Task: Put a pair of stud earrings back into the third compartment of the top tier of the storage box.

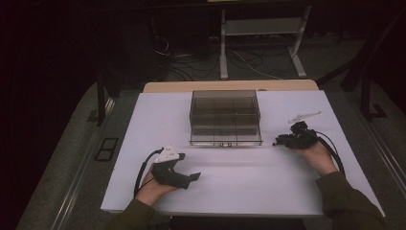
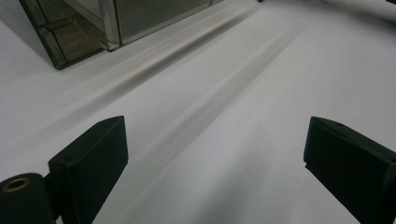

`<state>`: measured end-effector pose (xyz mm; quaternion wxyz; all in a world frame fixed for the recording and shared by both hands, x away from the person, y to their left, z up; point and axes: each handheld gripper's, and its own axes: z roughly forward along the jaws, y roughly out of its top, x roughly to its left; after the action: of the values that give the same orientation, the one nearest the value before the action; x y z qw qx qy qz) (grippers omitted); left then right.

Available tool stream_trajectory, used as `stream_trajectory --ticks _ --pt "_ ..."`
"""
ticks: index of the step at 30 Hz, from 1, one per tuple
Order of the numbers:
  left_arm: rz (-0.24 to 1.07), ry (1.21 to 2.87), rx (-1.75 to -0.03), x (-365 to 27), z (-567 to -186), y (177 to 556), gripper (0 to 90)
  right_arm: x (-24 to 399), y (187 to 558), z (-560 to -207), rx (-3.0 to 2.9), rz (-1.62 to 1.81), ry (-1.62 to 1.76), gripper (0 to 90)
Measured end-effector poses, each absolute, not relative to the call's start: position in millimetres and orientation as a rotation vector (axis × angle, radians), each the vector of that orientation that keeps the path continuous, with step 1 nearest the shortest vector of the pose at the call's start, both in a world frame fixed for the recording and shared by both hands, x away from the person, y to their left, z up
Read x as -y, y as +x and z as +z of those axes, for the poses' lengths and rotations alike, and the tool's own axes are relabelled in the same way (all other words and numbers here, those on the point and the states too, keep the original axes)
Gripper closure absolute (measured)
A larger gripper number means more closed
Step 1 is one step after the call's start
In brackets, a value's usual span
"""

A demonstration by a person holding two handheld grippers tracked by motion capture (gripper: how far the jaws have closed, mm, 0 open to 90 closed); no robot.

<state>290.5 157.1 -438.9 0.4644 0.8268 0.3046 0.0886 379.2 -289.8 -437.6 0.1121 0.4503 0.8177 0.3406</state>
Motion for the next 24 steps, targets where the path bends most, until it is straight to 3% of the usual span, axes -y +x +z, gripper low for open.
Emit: stream_trajectory --ticks 24 --pt "0.213 2.034 -0.748 -156.6 -439.0 290.2 5.6 286.9 379.7 -445.0 -2.439 0.937 1.323 77.7"
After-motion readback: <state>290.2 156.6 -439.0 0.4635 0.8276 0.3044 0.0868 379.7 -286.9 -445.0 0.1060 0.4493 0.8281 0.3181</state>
